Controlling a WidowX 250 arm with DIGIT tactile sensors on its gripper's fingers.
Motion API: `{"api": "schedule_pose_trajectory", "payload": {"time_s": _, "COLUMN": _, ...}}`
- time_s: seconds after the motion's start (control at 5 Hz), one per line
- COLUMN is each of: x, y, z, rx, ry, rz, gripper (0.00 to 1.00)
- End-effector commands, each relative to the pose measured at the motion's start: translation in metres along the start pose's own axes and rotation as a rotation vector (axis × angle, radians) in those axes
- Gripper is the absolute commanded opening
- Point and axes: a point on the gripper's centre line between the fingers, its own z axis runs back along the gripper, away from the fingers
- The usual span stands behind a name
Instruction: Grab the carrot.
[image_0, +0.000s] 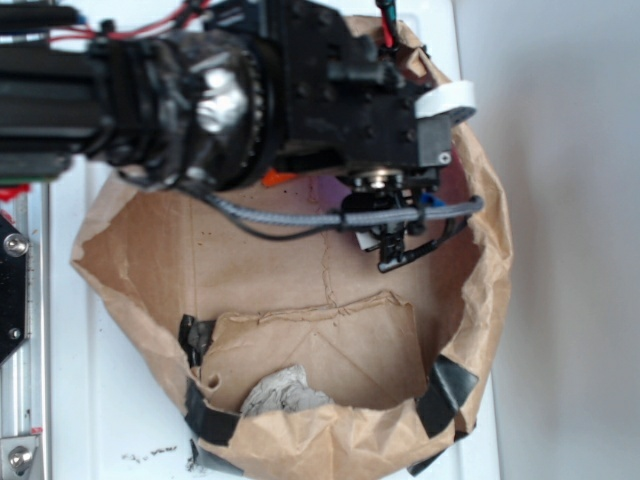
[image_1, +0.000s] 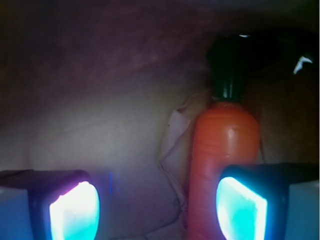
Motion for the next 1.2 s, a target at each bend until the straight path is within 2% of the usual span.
{"api": "schedule_pose_trajectory", "payload": {"time_s": 0.0, "x": 0.009, "y": 0.018, "z": 0.041, "rx": -0.104, "ry": 0.049, "rz": -0.002, "gripper": 1.00}}
{"api": "schedule_pose_trajectory", "payload": {"time_s": 0.4, "x": 0.019, "y": 0.034, "z": 0.021, "rx": -0.018, "ry": 0.024, "rz": 0.069, "gripper": 1.00}}
{"api": "schedule_pose_trajectory", "payload": {"time_s": 0.8, "x": 0.022, "y": 0.021, "z": -0.005, "rx": 0.081, "ry": -0.021, "rz": 0.084, "gripper": 1.00}}
{"api": "schedule_pose_trajectory", "payload": {"time_s": 1.0, "x": 0.016, "y": 0.014, "z": -0.012, "rx": 0.100, "ry": -0.047, "rz": 0.056, "gripper": 1.00}}
